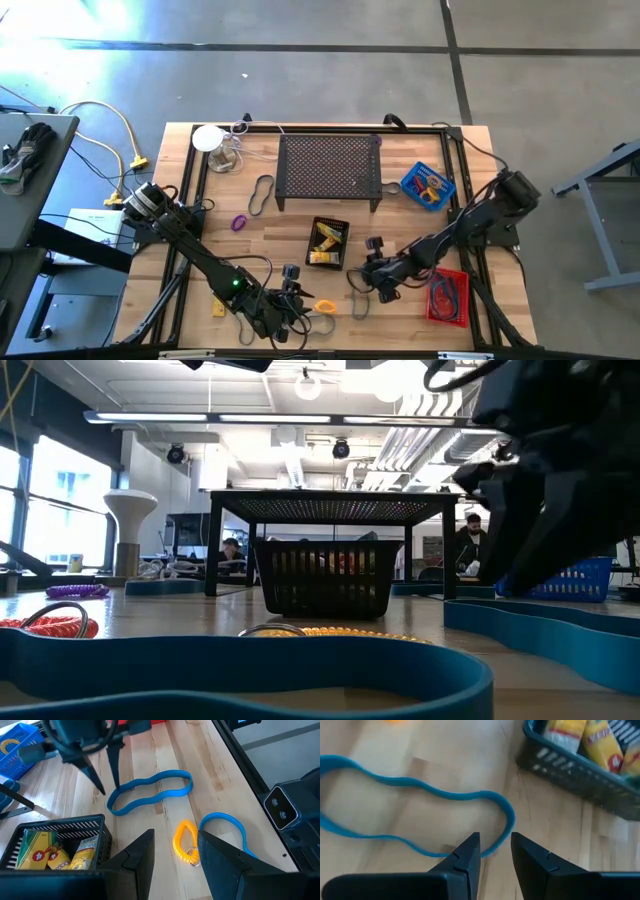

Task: Pick & Place Office Desk Supplies
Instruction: Put the blue rubber band into the orange bin

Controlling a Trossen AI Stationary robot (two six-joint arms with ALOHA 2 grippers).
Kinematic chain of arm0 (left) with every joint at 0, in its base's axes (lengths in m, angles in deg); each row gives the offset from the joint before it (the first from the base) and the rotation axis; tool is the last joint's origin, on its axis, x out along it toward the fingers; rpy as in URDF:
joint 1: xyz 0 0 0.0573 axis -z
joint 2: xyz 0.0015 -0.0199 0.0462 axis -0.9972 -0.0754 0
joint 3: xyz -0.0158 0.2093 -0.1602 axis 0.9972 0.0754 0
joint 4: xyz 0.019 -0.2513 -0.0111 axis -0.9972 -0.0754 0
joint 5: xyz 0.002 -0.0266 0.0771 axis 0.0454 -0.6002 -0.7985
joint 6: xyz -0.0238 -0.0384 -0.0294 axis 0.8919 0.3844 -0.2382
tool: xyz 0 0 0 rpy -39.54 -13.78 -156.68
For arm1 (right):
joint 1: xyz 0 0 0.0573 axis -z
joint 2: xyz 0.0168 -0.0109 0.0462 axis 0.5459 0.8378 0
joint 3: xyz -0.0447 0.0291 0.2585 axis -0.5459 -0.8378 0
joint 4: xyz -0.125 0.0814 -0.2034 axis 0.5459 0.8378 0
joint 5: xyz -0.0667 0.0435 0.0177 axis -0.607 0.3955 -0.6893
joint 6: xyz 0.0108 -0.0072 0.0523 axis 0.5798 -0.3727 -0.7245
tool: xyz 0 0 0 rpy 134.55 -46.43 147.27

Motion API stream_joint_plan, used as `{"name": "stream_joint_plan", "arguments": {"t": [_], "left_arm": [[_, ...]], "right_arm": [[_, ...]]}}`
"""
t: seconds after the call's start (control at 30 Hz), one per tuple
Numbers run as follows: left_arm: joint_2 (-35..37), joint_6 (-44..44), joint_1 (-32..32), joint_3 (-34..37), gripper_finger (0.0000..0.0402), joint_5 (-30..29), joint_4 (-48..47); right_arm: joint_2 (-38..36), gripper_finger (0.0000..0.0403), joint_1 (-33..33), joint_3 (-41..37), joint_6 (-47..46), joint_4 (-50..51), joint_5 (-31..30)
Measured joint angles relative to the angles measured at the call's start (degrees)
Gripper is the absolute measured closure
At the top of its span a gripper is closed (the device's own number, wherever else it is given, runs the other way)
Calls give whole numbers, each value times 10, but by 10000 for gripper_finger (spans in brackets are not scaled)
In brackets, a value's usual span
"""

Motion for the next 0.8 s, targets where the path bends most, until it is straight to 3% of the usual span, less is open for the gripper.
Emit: {"name": "stream_joint_plan", "arguments": {"t": [0.3,0.53,0.8], "left_arm": [[0,0,0,0,259,0,0],[0,0,0,2,259,0,-1],[0,2,0,2,259,1,-1]], "right_arm": [[5,306,19,0,-31,-7,8],[5,306,22,0,-45,-15,64],[39,306,30,0,-44,-21,26]]}}
